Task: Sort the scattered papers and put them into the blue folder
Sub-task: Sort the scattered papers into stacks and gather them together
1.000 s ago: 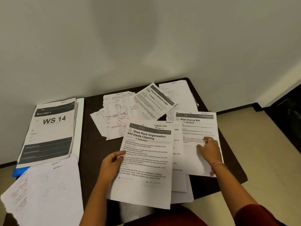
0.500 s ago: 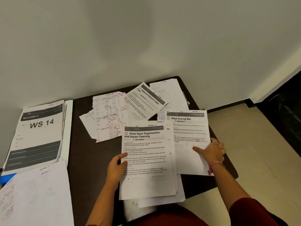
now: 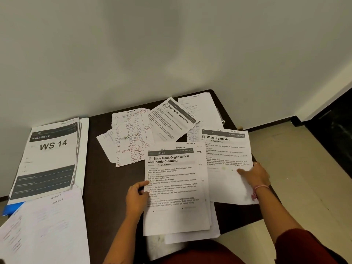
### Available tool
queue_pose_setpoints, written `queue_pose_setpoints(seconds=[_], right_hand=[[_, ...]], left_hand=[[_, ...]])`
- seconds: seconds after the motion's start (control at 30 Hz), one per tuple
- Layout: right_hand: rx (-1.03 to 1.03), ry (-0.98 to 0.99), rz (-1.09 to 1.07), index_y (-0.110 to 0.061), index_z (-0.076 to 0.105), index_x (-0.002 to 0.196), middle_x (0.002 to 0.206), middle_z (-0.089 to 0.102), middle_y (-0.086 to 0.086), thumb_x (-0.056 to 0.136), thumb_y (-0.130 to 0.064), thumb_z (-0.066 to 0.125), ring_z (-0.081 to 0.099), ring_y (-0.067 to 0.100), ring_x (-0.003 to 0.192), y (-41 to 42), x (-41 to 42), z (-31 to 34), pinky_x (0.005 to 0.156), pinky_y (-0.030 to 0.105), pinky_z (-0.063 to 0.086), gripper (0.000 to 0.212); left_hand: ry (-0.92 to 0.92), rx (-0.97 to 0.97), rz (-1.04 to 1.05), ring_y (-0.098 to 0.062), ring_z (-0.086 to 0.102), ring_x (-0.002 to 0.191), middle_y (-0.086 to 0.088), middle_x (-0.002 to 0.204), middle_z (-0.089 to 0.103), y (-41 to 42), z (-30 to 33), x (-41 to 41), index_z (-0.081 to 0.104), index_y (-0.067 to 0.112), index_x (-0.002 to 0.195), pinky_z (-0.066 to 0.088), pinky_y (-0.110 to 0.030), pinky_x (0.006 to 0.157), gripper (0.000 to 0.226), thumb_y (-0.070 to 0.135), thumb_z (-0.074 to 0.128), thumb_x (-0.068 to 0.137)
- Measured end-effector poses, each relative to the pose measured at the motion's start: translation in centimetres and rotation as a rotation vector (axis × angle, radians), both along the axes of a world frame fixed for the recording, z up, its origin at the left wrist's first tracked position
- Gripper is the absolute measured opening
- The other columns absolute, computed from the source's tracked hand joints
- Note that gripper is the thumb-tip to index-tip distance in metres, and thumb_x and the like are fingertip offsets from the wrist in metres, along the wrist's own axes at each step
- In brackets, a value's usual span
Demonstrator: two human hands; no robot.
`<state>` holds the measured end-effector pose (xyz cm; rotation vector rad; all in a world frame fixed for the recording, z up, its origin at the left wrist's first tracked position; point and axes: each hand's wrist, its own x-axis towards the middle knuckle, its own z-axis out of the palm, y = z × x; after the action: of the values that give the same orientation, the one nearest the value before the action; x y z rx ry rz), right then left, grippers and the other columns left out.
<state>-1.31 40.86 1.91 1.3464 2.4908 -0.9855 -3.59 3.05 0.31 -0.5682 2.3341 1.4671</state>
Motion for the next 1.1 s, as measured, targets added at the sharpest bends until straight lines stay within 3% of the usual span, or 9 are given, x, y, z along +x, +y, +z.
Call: queue_pose_setpoints(seconds=[0.07, 0.17, 0.3, 0.43, 0.63, 0.8, 0.9, 1.0, 1.1], right_hand=[[-0.005, 0.065, 0.007, -0.003, 0.065, 0.106, 0.112, 0.067, 0.019, 0.087, -0.018, 0.064, 0.061, 0.037, 0.098, 0.3, -0.1, 0.9, 0.075, 0.033, 0.044, 0.024], [0.086, 0.173, 0.024, 0.004, 0.063, 0.106, 0.104, 0.065, 0.021, 0.095, -0.013, 0.052, 0.059, 0.036, 0.091, 0.7, -0.4, 3.1, 0.073, 0.033, 0.042, 0.023], [0.255, 0.255, 0.108, 0.004, 0.058, 0.099, 0.093, 0.061, 0.02, 0.098, -0.016, 0.044, 0.049, 0.027, 0.075, 1.3, -1.5, 8.0, 0.065, 0.03, 0.036, 0.024], [0.292, 0.354, 0.16, 0.0, 0.059, 0.108, 0.096, 0.062, 0.017, 0.098, -0.017, 0.044, 0.053, 0.03, 0.078, 1.6, -3.4, 12.5, 0.062, 0.031, 0.037, 0.024], [-0.24, 0.489, 0.032, -0.011, 0.062, 0.116, 0.113, 0.067, 0.008, 0.095, -0.015, 0.053, 0.065, 0.026, 0.095, -0.7, -5.9, 12.6, 0.087, 0.041, 0.053, 0.023], [-0.525, 0.402, 0.06, -0.009, 0.063, 0.111, 0.109, 0.066, 0.009, 0.094, -0.008, 0.055, 0.064, 0.015, 0.079, -6.7, -6.6, 8.6, 0.067, 0.025, 0.052, 0.018], [-0.642, 0.309, 0.085, -0.01, 0.062, 0.114, 0.107, 0.067, 0.003, 0.095, -0.01, 0.053, 0.066, 0.017, 0.089, -10.8, -6.6, 6.5, 0.073, 0.029, 0.054, 0.021], [-0.658, 0.259, 0.167, -0.014, 0.063, 0.114, 0.111, 0.068, -0.001, 0.096, -0.013, 0.054, 0.066, 0.017, 0.097, -13.7, -7.4, 4.5, 0.086, 0.036, 0.054, 0.021], [-0.591, 0.238, 0.259, -0.015, 0.065, 0.112, 0.108, 0.068, -0.003, 0.093, -0.021, 0.058, 0.063, 0.015, 0.097, -15.1, -9.2, 3.4, 0.09, 0.033, 0.051, 0.021]], left_hand=[[0.022, -0.045, 0.004, -0.015, 0.064, 0.081, -0.008, 0.111, 0.059, 0.0, 0.3, -0.1, 0.062, 0.025, 0.1, 0.053, -0.022, 0.065, 0.038, -0.008, 0.056, 0.083], [0.085, -0.11, 0.027, -0.006, 0.055, 0.084, -0.003, 0.113, 0.052, 0.3, 1.3, -0.1, 0.062, 0.02, 0.107, 0.046, -0.025, 0.08, 0.034, -0.003, 0.062, 0.082], [0.137, -0.073, 0.02, -0.008, 0.056, 0.08, -0.001, 0.11, 0.049, 0.9, 3.0, -1.3, 0.06, 0.022, 0.107, 0.044, -0.022, 0.079, 0.03, 0.001, 0.062, 0.085], [0.167, 0.056, -0.017, -0.008, 0.063, 0.088, 0.0, 0.115, 0.058, 1.4, 4.1, -3.3, 0.06, 0.017, 0.114, 0.049, -0.023, 0.08, 0.028, 0.008, 0.064, 0.087], [0.067, 0.318, -0.037, -0.015, 0.064, 0.102, 0.0, 0.11, 0.067, 2.4, 6.4, -6.3, 0.053, 0.013, 0.123, 0.051, -0.036, 0.092, 0.034, 0.017, 0.062, 0.09], [-0.07, 0.56, -0.047, -0.02, 0.059, 0.082, -0.005, 0.086, 0.064, 2.8, 8.8, -8.0, 0.064, 0.013, 0.097, 0.052, -0.027, 0.074, 0.032, 0.042, 0.051, 0.096], [-0.111, 0.596, -0.048, -0.02, 0.062, 0.082, -0.003, 0.087, 0.068, 2.1, 8.8, -8.8, 0.072, 0.019, 0.087, 0.05, -0.031, 0.076, 0.039, 0.048, 0.048, 0.095], [-0.131, 0.597, 0.029, -0.019, 0.07, 0.093, -0.003, 0.104, 0.073, 0.9, 8.0, -9.1, 0.07, 0.019, 0.099, 0.054, -0.036, 0.086, 0.02, 0.035, 0.059, 0.093], [-0.128, 0.405, 0.077, -0.023, 0.069, 0.095, -0.006, 0.111, 0.07, -0.8, 6.0, -9.7, 0.068, 0.015, 0.104, 0.053, -0.042, 0.09, 0.015, 0.01, 0.06, 0.092]])
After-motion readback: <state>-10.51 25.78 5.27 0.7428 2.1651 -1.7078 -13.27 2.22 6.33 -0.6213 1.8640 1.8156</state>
